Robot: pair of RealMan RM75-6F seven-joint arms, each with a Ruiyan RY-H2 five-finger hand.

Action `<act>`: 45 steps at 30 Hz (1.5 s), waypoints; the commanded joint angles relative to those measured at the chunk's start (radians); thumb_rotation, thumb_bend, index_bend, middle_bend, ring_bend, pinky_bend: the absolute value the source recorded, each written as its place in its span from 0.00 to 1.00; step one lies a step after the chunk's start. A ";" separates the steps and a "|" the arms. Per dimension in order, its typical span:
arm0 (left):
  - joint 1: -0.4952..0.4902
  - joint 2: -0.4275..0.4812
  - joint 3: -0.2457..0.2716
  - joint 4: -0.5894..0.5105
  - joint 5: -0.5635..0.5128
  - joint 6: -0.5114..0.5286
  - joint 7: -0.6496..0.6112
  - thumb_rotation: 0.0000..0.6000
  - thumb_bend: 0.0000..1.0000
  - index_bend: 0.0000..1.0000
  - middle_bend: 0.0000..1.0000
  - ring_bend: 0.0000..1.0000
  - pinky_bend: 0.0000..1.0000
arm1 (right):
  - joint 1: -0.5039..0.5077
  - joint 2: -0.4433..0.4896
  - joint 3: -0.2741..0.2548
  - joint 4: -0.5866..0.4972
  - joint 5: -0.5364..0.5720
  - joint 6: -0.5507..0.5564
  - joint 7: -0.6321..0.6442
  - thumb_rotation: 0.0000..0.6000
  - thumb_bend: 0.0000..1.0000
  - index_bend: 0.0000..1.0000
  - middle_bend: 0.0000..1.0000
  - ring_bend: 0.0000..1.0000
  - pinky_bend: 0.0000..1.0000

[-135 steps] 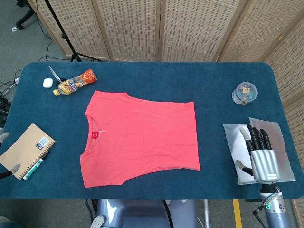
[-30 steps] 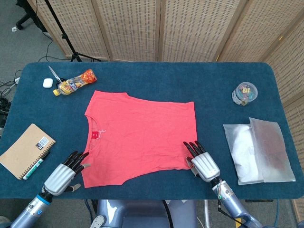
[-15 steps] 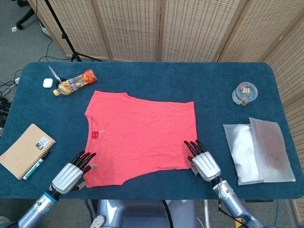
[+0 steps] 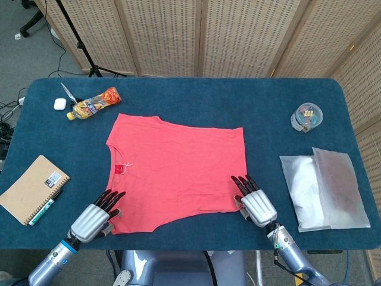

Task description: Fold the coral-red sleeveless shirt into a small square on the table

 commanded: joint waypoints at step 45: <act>-0.008 0.065 0.026 -0.071 -0.014 0.033 -0.022 1.00 0.49 0.73 0.00 0.00 0.00 | 0.007 0.036 -0.021 -0.023 -0.077 0.063 0.105 1.00 0.72 0.65 0.02 0.00 0.00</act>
